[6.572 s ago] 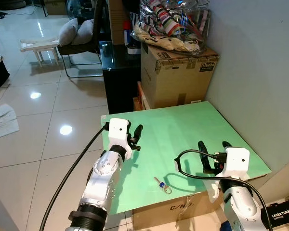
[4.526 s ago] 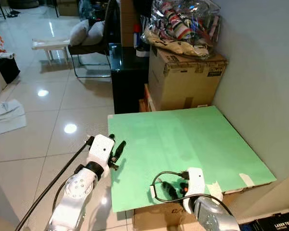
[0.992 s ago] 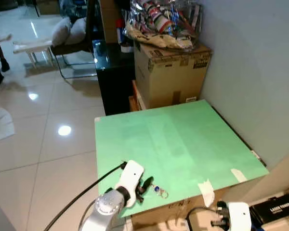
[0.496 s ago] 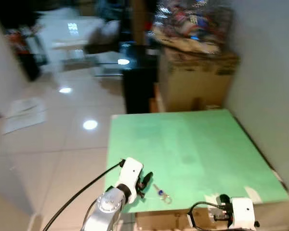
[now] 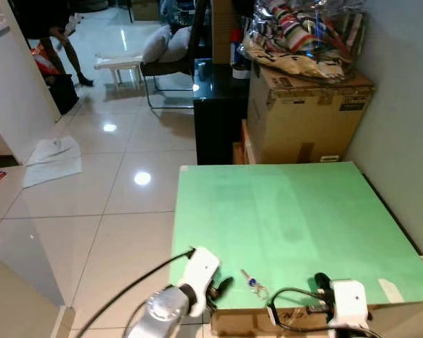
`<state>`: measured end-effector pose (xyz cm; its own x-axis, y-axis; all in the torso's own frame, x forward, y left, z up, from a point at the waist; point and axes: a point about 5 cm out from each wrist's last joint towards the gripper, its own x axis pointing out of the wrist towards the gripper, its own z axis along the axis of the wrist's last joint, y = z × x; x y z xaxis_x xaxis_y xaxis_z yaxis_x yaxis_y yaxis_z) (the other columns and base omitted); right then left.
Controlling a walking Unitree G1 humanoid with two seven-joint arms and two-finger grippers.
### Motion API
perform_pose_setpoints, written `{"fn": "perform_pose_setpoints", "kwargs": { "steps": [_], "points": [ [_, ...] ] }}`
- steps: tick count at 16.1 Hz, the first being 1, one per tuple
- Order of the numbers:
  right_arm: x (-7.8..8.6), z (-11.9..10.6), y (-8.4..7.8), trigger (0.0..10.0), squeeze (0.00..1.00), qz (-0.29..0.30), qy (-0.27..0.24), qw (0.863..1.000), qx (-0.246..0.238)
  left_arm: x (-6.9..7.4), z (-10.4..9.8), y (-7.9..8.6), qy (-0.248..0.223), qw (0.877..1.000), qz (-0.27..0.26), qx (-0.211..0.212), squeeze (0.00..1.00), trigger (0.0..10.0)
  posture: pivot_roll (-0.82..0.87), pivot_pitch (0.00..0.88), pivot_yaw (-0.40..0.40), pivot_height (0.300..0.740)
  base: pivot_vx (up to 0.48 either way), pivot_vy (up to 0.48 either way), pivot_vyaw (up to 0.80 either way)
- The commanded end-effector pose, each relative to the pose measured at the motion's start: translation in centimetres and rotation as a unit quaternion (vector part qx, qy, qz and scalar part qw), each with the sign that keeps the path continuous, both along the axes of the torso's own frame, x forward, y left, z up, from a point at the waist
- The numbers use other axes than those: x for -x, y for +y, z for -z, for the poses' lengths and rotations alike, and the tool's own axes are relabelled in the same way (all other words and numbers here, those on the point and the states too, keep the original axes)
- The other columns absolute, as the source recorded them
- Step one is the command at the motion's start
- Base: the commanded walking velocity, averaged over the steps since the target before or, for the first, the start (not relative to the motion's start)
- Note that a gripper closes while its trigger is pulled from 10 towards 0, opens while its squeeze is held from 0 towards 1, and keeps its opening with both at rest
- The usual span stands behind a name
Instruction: Hang keys on a hook
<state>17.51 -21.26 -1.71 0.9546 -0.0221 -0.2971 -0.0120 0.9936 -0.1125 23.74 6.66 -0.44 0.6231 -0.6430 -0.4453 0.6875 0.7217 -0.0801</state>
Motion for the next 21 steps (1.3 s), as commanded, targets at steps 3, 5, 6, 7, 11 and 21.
{"fn": "perform_pose_setpoints", "kwargs": {
  "steps": [3,5,6,7,11,21],
  "points": [
    [2.9,0.7,-0.9,10.0,0.00,0.007,0.036,0.999,0.016,-0.4,-0.4,-0.8,-0.010,1.000,0.019,0.017,0.00,10.0,-0.21,0.030,0.025,0.740,0.000,0.000,0.00],
    [4.0,0.6,-0.8,10.0,0.00,0.008,0.041,0.999,0.017,-0.6,-0.7,-1.6,-0.021,0.999,0.030,0.025,0.00,10.0,-0.22,0.042,0.028,0.740,0.000,0.000,0.00],
    [4.3,0.6,-0.7,10.0,0.00,0.008,0.044,0.999,0.016,-0.7,-0.9,-2.1,-0.031,0.998,0.037,0.027,0.00,10.0,-0.23,0.051,0.032,0.740,0.000,0.000,0.00],
    [4.5,0.6,-0.6,10.0,0.00,0.007,0.045,0.999,0.015,-0.8,-1.0,-2.5,-0.039,0.998,0.041,0.023,0.00,10.0,-0.23,0.059,0.035,0.740,0.000,0.000,0.00],
    [5.7,1.5,0.0,10.0,0.00,0.000,0.064,0.998,0.009,-0.7,-1.0,-4.8,-0.046,0.996,0.077,0.023,0.00,10.0,-0.27,0.117,0.051,0.740,0.000,0.000,0.00],
    [7.9,-2.2,3.2,10.0,0.00,-0.041,0.035,0.999,0.001,1.7,-1.5,-9.5,-0.051,0.987,0.129,0.083,0.00,10.0,-0.33,0.222,0.089,0.740,0.000,0.000,0.00]
  ]
}}
